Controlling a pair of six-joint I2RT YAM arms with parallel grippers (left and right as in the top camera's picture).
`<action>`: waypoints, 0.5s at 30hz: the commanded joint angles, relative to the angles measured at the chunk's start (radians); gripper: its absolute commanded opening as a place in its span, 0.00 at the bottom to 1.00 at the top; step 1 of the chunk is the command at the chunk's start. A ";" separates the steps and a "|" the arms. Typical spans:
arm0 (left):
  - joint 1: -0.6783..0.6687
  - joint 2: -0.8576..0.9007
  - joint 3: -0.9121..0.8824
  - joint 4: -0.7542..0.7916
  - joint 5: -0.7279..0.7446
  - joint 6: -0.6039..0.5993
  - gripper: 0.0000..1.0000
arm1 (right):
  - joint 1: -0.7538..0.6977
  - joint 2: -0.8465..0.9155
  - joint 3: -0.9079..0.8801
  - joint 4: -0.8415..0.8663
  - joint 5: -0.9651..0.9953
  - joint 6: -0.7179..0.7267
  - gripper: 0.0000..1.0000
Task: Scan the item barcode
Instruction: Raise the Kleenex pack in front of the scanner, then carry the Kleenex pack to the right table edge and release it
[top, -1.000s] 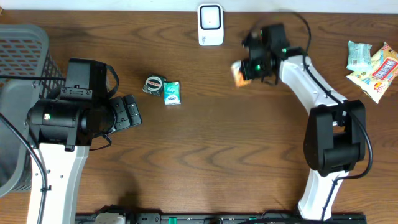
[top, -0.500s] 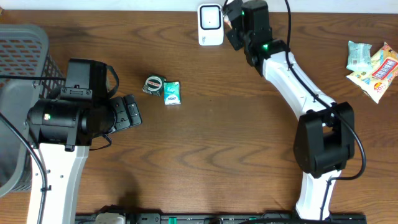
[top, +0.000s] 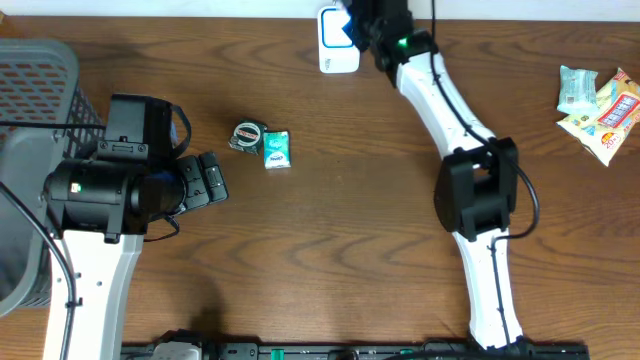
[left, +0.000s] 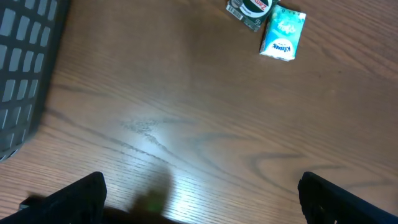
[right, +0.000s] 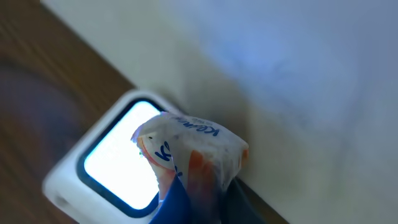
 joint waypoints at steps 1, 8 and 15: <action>0.000 -0.001 0.004 -0.002 -0.003 -0.002 0.98 | 0.038 0.028 0.027 0.013 0.082 -0.126 0.01; 0.000 -0.001 0.004 -0.002 -0.003 -0.002 0.98 | 0.060 0.029 0.027 0.014 0.083 -0.195 0.01; 0.000 -0.001 0.004 -0.002 -0.003 -0.002 0.98 | 0.063 0.029 0.027 0.008 0.097 -0.184 0.01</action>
